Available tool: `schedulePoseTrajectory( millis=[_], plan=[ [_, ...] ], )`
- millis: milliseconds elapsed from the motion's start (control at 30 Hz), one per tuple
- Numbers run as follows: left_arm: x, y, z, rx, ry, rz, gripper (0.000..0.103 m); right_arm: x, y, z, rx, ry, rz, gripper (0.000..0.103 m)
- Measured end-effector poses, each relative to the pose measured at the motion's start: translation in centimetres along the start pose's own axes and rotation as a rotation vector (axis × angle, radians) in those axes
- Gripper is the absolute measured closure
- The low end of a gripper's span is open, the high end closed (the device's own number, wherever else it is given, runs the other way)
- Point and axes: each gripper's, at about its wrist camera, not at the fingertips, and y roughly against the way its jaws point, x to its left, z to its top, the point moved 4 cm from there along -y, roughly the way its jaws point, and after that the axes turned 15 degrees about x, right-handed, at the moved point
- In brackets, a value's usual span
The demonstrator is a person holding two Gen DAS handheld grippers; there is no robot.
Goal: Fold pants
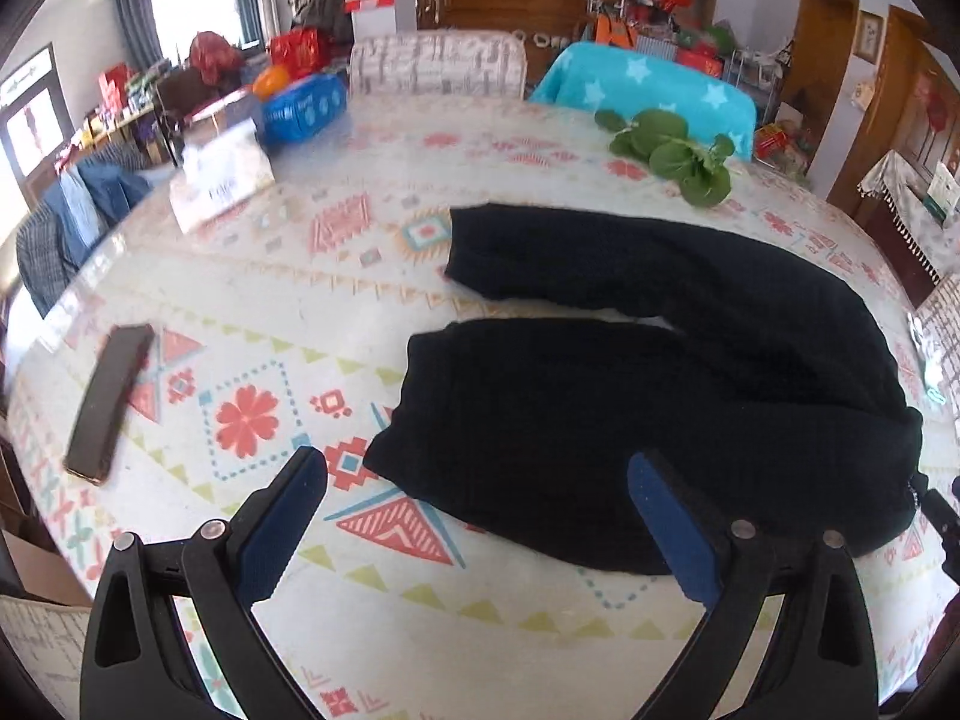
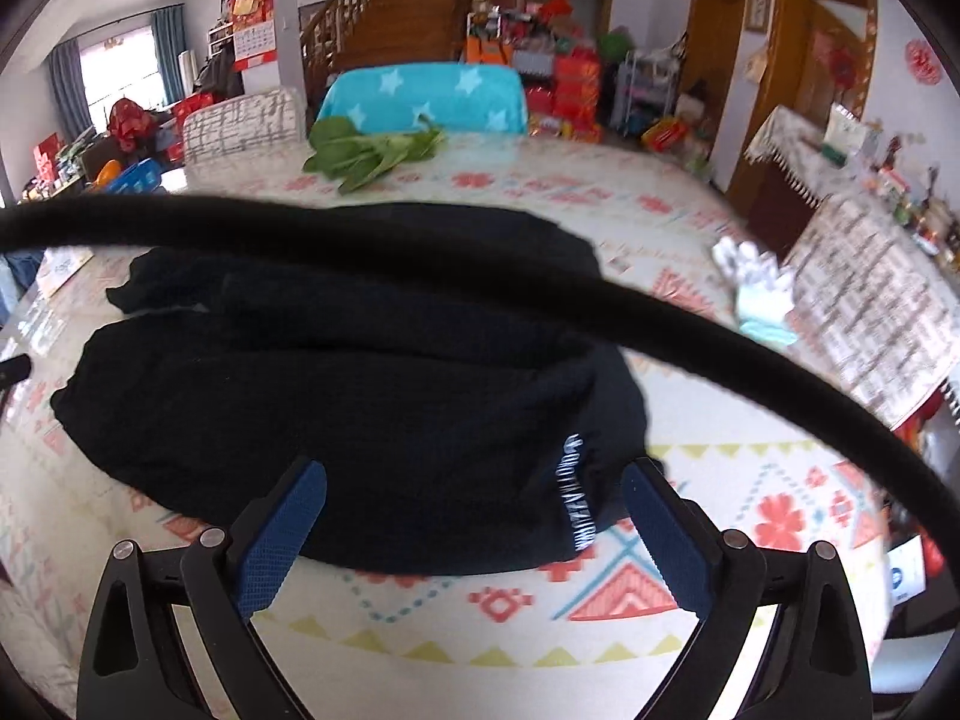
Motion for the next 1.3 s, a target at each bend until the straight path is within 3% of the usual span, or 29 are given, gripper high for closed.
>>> schedulePoseTrajectory(
  millis=[100,433,567,767,1133,1233,1300],
  plan=[
    [-0.2,-2.0,0.3,0.033,-0.014,0.007,0.003,0.7,-1.5,0.6,0.045,0.004,0.033,0.003],
    [-2.5,-7.2,1.6,0.104,-0.071,0.035,0.003,2.4,-5.4,2.9,0.111,0.016,-0.033,0.003],
    [-2.6,-8.4,1.3,0.120,-0.091,0.085,0.002,2.8,-6.9,2.4,0.144,0.029,-0.080,0.003],
    [-1.9,-8.3,0.6,0.118,-0.072,0.073,0.001,2.4,-7.9,1.9,0.188,-0.005,-0.106,0.002],
    [0.8,-7.1,-3.7,0.169,-0.065,-0.007,0.001,-2.1,-6.7,-1.5,0.313,-0.103,0.009,0.000],
    [1.3,-5.0,-4.4,0.116,-0.070,-0.003,0.005,-3.5,-5.7,-2.4,0.312,-0.107,-0.019,0.002],
    [1.6,-3.2,-3.8,0.062,-0.053,-0.022,0.005,-3.9,-3.9,-1.9,0.239,-0.101,-0.014,0.002]
  ],
)
